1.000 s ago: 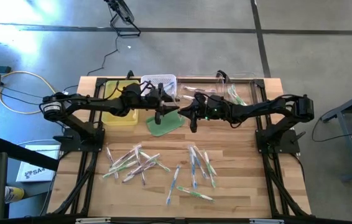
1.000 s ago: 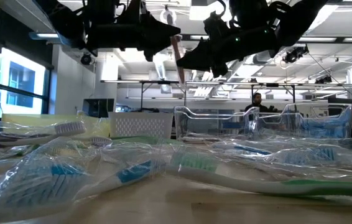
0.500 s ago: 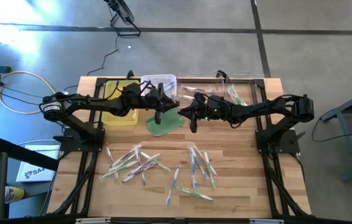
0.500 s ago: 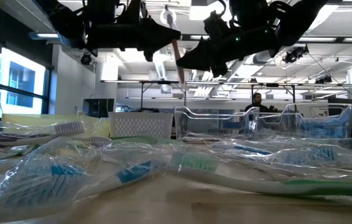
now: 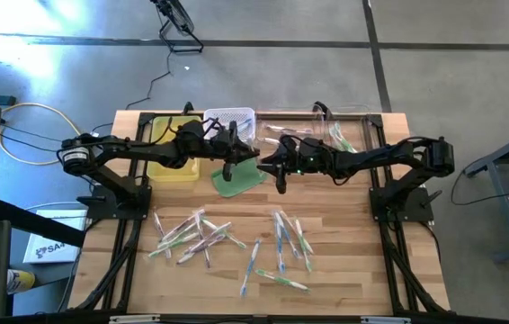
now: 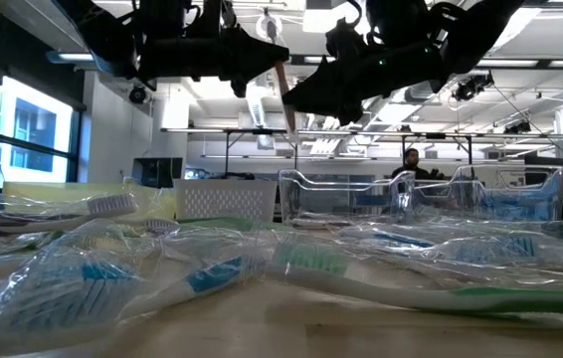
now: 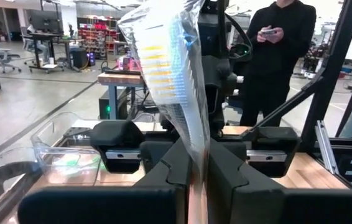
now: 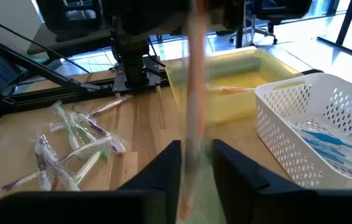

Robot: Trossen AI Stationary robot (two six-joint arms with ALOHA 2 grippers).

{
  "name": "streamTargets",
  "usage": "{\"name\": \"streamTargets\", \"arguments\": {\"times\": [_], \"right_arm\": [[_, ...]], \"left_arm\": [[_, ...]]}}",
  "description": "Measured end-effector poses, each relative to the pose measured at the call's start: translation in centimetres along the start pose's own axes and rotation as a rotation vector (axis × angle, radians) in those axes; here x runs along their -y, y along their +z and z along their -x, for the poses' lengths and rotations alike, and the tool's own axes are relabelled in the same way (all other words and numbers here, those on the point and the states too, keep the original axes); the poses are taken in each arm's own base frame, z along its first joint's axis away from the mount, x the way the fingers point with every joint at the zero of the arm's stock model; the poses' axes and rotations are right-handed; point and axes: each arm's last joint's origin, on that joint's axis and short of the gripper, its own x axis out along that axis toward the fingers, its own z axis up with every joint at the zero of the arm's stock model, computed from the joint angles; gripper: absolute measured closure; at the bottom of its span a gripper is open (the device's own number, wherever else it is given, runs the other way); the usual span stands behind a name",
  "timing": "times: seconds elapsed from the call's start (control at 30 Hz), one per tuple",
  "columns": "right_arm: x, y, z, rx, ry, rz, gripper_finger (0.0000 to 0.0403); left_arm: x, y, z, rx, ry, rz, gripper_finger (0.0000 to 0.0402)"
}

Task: Pick & Place Toothbrushes
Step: Put the orange toothbrush into the yellow bin

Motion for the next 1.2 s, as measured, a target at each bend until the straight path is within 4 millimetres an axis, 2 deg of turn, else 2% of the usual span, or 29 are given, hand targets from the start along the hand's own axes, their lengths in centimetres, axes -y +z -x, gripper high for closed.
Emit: {"name": "streamTargets", "arguments": {"times": [0.2, 0.43, 0.57, 0.77, 0.97, 1.2], "right_arm": [[-0.1, 0.3, 0.6, -0.031, -0.005, -0.002, 0.024], [-0.5, 2.5, 3.4, -0.033, -0.032, 0.043, 0.0189], [-0.7, 3.3, 5.3, -0.064, -0.056, 0.049, 0.0189], [-0.9, 3.2, 7.0, -0.161, -0.07, 0.039, 0.021], [-0.9, 2.4, 7.5, -0.262, -0.081, 0.005, 0.0233], [-0.8, 2.1, 7.4, -0.286, -0.085, -0.004, 0.0254]], "left_arm": [[-0.2, 0.1, 0.2, 0.001, -0.013, -0.012, 0.0384], [-1.9, 1.0, 1.4, 0.017, -0.027, -0.032, 0.0383], [-2.8, 1.5, 2.3, 0.021, -0.047, -0.025, 0.0383], [-3.9, 2.1, 4.3, -0.08, -0.029, 0.053, 0.0382], [-4.1, 3.1, 7.3, -0.192, 0.001, 0.171, 0.0382], [-3.2, 5.5, 11.3, -0.218, 0.039, 0.275, 0.0382]]}}
